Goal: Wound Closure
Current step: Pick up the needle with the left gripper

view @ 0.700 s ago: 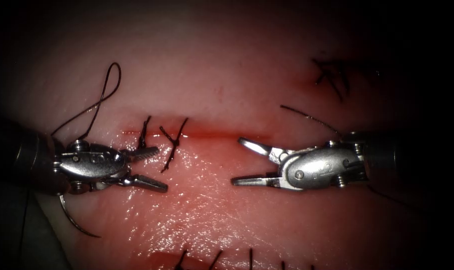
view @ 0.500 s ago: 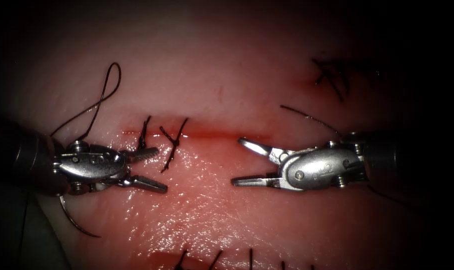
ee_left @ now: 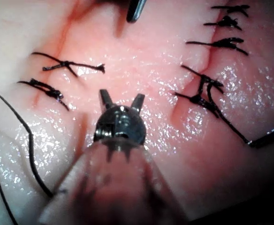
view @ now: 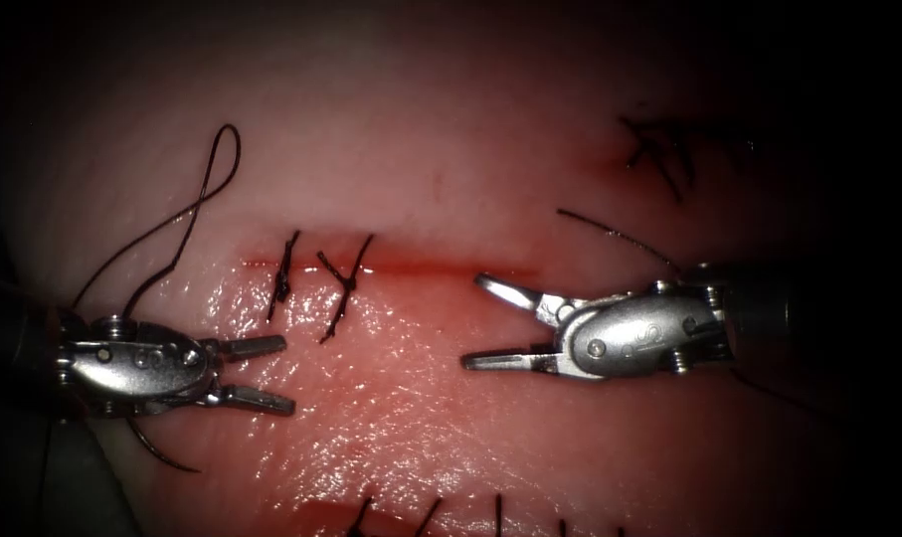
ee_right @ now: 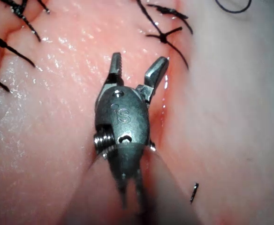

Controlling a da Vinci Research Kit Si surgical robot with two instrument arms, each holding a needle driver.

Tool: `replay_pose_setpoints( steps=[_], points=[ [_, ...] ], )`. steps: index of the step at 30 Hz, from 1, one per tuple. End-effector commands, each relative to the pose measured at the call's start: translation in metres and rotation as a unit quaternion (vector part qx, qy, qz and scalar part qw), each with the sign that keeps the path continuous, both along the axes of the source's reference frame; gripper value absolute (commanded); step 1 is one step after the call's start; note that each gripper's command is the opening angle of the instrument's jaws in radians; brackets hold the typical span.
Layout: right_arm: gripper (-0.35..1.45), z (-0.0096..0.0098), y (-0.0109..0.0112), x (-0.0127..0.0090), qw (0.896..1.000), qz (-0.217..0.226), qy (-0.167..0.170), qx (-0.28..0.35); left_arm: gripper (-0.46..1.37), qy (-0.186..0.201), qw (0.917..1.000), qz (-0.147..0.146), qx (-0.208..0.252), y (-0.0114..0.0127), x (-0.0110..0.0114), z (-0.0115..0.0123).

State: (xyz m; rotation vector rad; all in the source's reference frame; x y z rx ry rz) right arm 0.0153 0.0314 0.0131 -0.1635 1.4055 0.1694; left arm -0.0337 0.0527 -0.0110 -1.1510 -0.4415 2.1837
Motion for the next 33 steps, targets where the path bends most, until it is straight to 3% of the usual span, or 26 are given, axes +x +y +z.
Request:
replay_pose_setpoints(
  steps=[1,6,7,9,15,20,22,23,24,26,33],
  points=[
    [1.28,0.0000,0.0000,0.0000,1.000,-0.002,0.000,0.000,0.54,0.007,0.9998,0.017,-0.010,-0.0003,0.0003,-0.0003],
    [1.29,0.0000,0.0000,0.0000,1.000,-0.002,0.000,0.000,0.73,0.030,0.9966,0.070,-0.032,-0.0016,0.0010,-0.0011],
    [1.29,0.0001,0.0000,-0.0001,1.000,-0.002,0.000,0.000,0.85,0.040,0.9933,0.098,-0.045,-0.0023,0.0012,-0.0015],
    [1.29,0.0001,0.0000,-0.0001,1.000,-0.003,0.000,0.000,0.89,0.047,0.9896,0.124,-0.057,-0.0030,0.0016,-0.0018],
    [1.29,0.0001,0.0000,-0.0003,1.000,-0.003,0.000,-0.003,1.10,0.075,0.9775,0.179,-0.083,-0.0047,0.0032,-0.0026],
    [1.29,0.0002,0.0000,-0.0003,1.000,-0.003,-0.001,-0.003,1.07,0.115,0.9637,0.205,-0.127,-0.0050,0.0046,-0.0028],
    [1.29,0.0003,0.0000,-0.0002,1.000,-0.003,-0.001,-0.003,1.00,0.158,0.9501,0.215,-0.162,-0.0050,0.0054,-0.0026],
    [1.29,0.0003,0.0000,-0.0002,1.000,-0.003,-0.001,-0.003,1.00,0.161,0.9490,0.215,-0.165,-0.0050,0.0054,-0.0026],
    [1.29,0.0003,0.0000,-0.0002,1.000,-0.003,-0.001,-0.003,0.99,0.179,0.9406,0.228,-0.177,-0.0050,0.0060,-0.0024],
    [1.29,0.0003,0.0000,-0.0002,1.000,-0.003,-0.001,-0.003,0.97,0.196,0.9317,0.239,-0.190,-0.0051,0.0065,-0.0021],
    [1.29,0.0003,-0.0001,-0.0002,1.000,-0.003,-0.001,-0.004,0.97,0.229,0.9133,0.260,-0.214,-0.0062,0.0079,-0.0001]
  ],
)
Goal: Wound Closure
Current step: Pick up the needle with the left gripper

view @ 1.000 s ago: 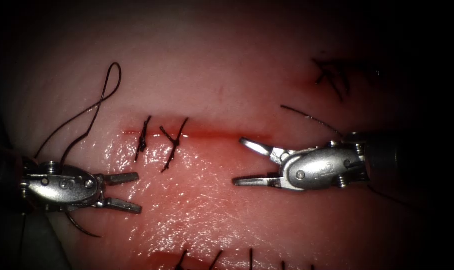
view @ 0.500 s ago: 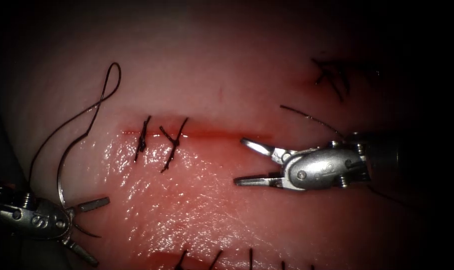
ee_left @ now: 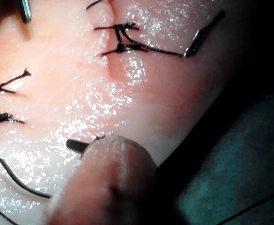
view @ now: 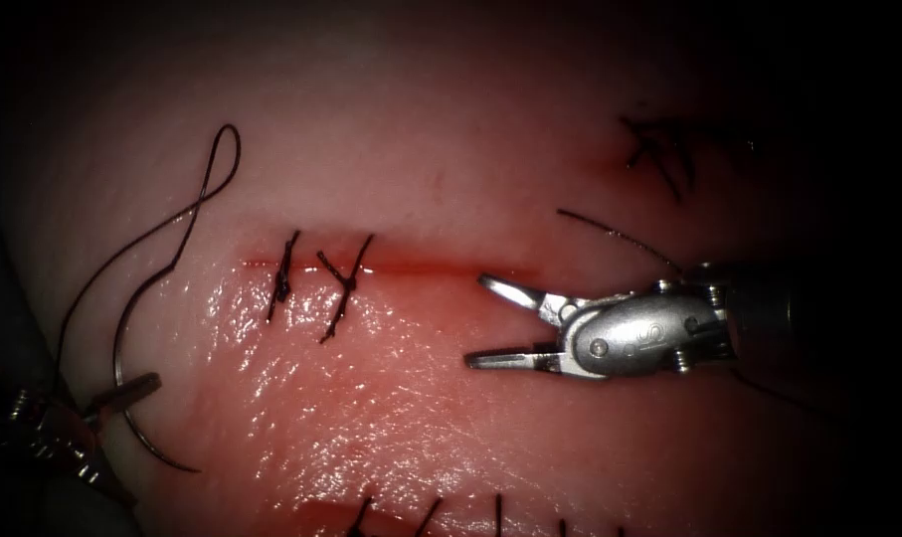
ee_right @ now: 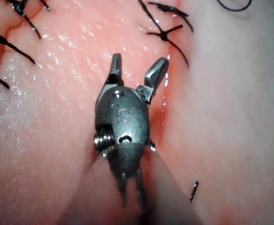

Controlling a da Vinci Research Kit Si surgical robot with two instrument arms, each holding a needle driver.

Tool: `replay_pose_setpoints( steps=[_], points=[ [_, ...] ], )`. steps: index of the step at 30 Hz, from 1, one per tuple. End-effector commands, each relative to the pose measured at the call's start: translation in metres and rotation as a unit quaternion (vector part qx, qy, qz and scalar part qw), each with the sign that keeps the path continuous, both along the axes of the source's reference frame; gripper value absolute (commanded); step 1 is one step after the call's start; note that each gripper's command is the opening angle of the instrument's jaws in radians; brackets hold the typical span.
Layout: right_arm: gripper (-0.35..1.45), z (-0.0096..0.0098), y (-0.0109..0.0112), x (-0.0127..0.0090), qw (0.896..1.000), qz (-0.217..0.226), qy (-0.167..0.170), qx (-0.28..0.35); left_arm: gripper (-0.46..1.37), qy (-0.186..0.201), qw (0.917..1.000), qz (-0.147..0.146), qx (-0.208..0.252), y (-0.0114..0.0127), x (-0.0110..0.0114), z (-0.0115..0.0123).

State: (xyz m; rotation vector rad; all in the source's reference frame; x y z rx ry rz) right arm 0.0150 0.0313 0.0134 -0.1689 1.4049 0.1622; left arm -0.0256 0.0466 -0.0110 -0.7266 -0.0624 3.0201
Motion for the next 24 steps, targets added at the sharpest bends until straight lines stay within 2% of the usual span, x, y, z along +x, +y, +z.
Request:
replay_pose_setpoints(
  steps=[1,4,16,21,24],
  points=[
    [1.29,0.0000,0.0000,0.0000,1.000,-0.002,0.000,0.000,0.97,0.004,1.0000,0.004,-0.008,-0.0002,-0.0001,0.0003],
    [1.29,0.0000,0.0000,0.0000,1.000,-0.002,0.000,0.000,1.04,0.008,0.9998,0.006,-0.018,-0.0003,-0.0002,0.0010],
    [1.30,0.0001,-0.0002,-0.0001,1.000,-0.003,0.000,-0.001,0.98,0.014,0.9991,0.012,-0.039,-0.0004,-0.0005,0.0024],
    [1.30,0.0002,-0.0002,-0.0001,1.000,-0.003,0.000,-0.001,0.85,0.006,0.9988,0.010,-0.047,-0.0002,-0.0004,0.0026],
    [1.30,0.0002,-0.0002,-0.0001,1.000,-0.003,0.000,-0.001,0.69,0.007,0.9987,0.012,-0.050,-0.0001,-0.0004,0.0029]
  ],
)
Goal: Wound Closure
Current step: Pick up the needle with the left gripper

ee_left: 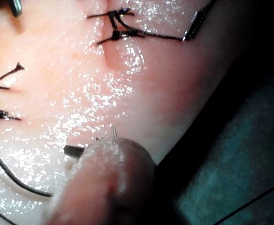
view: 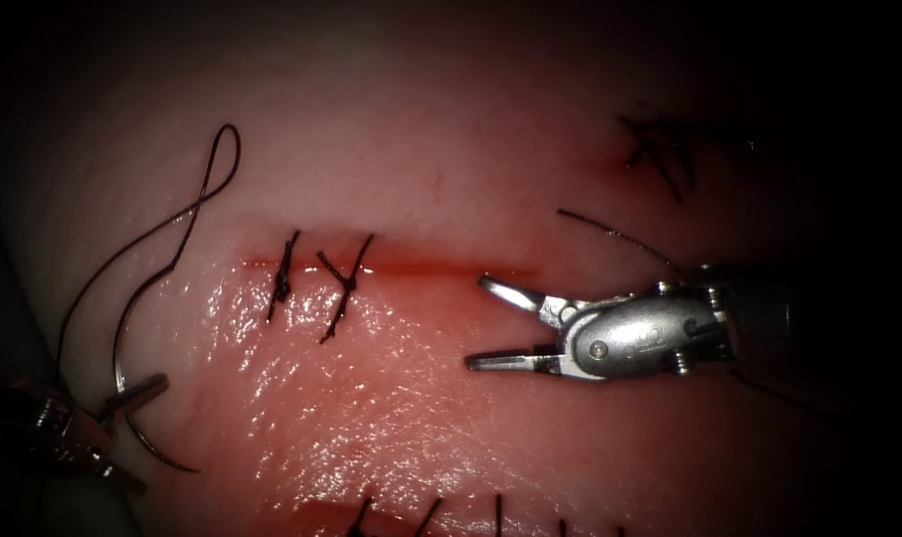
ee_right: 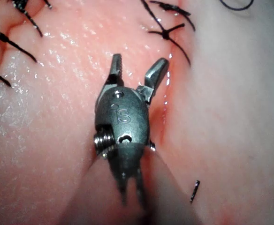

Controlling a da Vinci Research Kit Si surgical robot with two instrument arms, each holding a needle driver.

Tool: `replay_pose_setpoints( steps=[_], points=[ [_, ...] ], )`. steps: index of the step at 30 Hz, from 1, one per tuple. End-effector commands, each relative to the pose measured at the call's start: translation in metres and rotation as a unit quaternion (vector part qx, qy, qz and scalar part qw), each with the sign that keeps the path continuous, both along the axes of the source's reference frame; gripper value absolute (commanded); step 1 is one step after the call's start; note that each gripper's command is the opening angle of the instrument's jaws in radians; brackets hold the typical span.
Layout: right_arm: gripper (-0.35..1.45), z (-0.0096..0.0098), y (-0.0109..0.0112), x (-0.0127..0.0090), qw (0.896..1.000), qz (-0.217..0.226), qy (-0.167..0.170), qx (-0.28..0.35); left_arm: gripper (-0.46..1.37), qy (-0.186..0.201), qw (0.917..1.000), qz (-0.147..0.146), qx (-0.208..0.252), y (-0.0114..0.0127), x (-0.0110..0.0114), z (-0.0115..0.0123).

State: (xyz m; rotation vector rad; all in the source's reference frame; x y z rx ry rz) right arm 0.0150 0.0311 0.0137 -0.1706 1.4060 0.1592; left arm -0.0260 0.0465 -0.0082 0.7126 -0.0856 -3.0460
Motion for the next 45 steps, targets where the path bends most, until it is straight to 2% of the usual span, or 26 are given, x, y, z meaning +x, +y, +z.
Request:
replay_pose_setpoints(
  steps=[1,11,18,22,28,31,34,40,45],
  points=[
    [1.30,0.0000,0.0000,0.0000,1.000,-0.002,0.000,0.000,0.63,0.000,1.0000,0.001,0.001,0.0000,0.0000,0.0002],
    [1.30,-0.0001,-0.0001,-0.0002,1.000,-0.003,0.001,0.000,0.50,0.000,1.0000,0.003,-0.007,0.0002,0.0002,0.0019],
    [1.29,-0.0001,-0.0001,-0.0003,1.000,-0.003,0.001,0.000,0.07,0.000,1.0000,0.002,-0.008,0.0001,0.0001,0.0021],
    [1.29,-0.0001,-0.0001,-0.0003,1.000,-0.003,0.001,0.000,-0.35,0.001,0.9999,0.010,-0.012,0.0000,0.0001,0.0020],
    [1.29,-0.0001,-0.0001,-0.0004,1.000,-0.004,0.001,0.000,-0.35,0.000,0.9990,0.039,-0.023,0.0000,0.0003,0.0010],
    [1.19,-0.0001,0.0000,-0.0005,1.000,-0.004,0.001,0.001,-0.35,-0.005,0.9979,0.059,-0.027,0.0006,0.0005,-0.0002],
    [1.15,-0.0002,0.0001,-0.0006,1.000,-0.003,0.004,0.013,-0.35,-0.012,0.9972,0.067,-0.031,0.0011,0.0006,-0.0014],
    [1.10,-0.0003,0.0003,-0.0007,1.000,-0.002,0.006,0.023,-0.35,-0.040,0.9975,0.047,-0.034,0.0024,0.0004,-0.0048],
    [1.11,-0.0007,0.0011,-0.0010,0.999,-0.001,0.005,0.033,-0.35,-0.083,0.9957,0.037,-0.016,0.0034,-0.0003,-0.0075]
  ],
)
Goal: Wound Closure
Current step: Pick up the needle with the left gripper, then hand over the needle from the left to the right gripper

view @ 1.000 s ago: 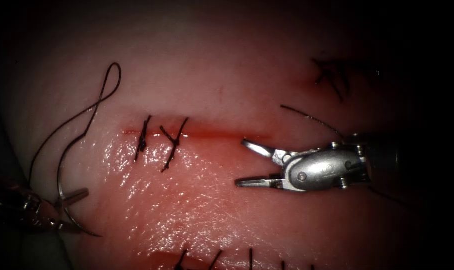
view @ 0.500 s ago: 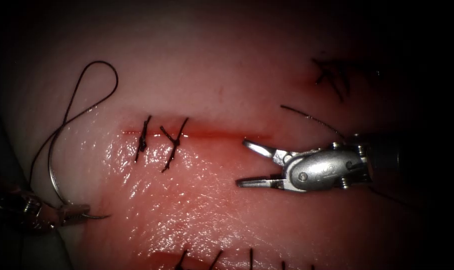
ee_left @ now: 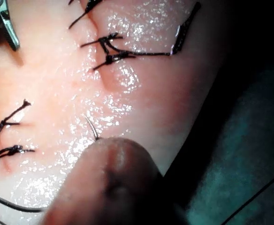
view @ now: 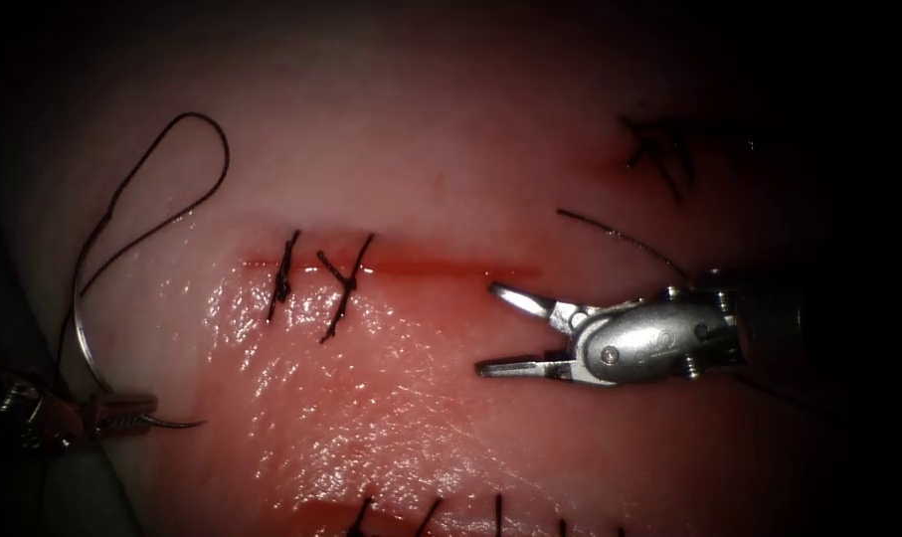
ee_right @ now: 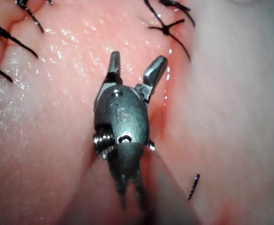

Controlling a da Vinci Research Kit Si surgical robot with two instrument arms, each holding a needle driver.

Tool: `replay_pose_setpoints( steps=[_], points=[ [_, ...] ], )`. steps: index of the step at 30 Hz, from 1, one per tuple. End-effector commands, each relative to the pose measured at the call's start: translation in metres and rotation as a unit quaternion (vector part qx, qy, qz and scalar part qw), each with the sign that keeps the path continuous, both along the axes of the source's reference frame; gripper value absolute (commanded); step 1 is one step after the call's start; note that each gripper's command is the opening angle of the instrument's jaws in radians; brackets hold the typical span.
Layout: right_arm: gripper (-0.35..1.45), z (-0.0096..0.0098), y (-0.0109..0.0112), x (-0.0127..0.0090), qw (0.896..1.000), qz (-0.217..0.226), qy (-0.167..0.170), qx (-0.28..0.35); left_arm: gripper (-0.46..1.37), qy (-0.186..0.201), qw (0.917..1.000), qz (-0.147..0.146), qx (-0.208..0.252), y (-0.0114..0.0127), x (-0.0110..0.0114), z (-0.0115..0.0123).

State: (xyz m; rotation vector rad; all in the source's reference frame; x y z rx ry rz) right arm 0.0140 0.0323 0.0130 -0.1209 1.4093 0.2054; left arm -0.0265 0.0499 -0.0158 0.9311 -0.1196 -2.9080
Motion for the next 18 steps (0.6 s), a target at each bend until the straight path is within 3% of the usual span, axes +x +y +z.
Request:
replay_pose_setpoints(
  steps=[1,10,14,18],
  points=[
    [1.11,-0.0001,0.0002,-0.0001,1.000,-0.002,0.001,0.009,-0.35,-0.013,0.9999,0.000,0.008,0.0002,-0.0001,-0.0004],
    [1.03,-0.0008,0.0016,-0.0004,0.993,0.011,0.024,0.119,-0.35,-0.099,0.9938,-0.014,0.049,0.0021,-0.0037,-0.0035],
    [0.83,-0.0012,0.0028,-0.0004,0.979,0.021,0.041,0.200,-0.35,-0.116,0.9922,-0.003,0.046,0.0029,-0.0057,-0.0038],
    [0.81,-0.0016,0.0038,-0.0005,0.969,0.025,0.049,0.241,-0.35,-0.150,0.9875,0.000,0.048,0.0035,-0.0070,-0.0038]
  ],
)
